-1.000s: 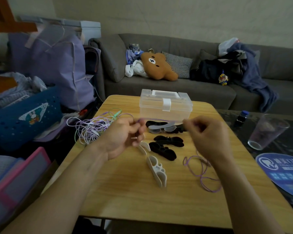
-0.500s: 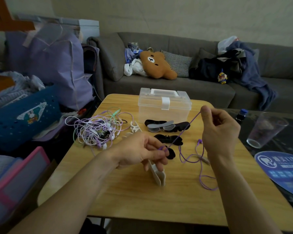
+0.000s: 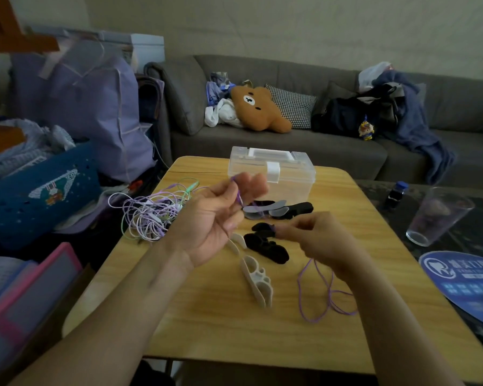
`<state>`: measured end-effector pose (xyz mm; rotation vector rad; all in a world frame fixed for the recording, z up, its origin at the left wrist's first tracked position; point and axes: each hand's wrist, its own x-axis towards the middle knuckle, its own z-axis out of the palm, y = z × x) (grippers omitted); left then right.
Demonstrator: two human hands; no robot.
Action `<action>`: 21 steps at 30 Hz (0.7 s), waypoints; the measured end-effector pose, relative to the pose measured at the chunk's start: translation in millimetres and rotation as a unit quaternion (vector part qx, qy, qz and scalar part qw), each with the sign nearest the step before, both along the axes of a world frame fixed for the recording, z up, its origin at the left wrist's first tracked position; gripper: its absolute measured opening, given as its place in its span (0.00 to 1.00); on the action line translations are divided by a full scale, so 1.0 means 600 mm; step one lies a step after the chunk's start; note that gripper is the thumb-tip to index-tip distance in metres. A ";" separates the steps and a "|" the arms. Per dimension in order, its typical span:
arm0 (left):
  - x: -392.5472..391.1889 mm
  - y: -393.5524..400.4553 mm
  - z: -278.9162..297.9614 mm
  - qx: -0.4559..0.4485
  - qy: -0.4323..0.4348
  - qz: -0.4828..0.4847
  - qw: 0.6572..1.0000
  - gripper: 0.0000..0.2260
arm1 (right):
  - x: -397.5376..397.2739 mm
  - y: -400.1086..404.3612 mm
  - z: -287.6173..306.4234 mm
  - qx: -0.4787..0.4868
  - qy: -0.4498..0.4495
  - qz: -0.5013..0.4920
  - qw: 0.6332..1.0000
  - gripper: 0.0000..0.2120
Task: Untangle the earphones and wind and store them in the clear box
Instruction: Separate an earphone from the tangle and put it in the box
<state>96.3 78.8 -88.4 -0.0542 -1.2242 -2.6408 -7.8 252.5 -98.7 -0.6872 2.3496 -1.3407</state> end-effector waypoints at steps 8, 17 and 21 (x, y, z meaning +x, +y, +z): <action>-0.014 0.008 -0.049 -0.492 -0.069 0.128 0.859 0.10 | 0.038 -0.007 0.028 -0.014 0.014 0.236 0.972 0.13; -0.004 0.042 -0.024 -0.366 -0.111 -0.039 0.923 0.14 | 0.003 0.020 0.025 -0.189 -0.145 0.055 0.970 0.16; -0.004 0.032 -0.016 -0.126 -0.066 -0.061 0.988 0.09 | 0.007 0.011 0.014 -0.159 -0.099 0.019 0.982 0.18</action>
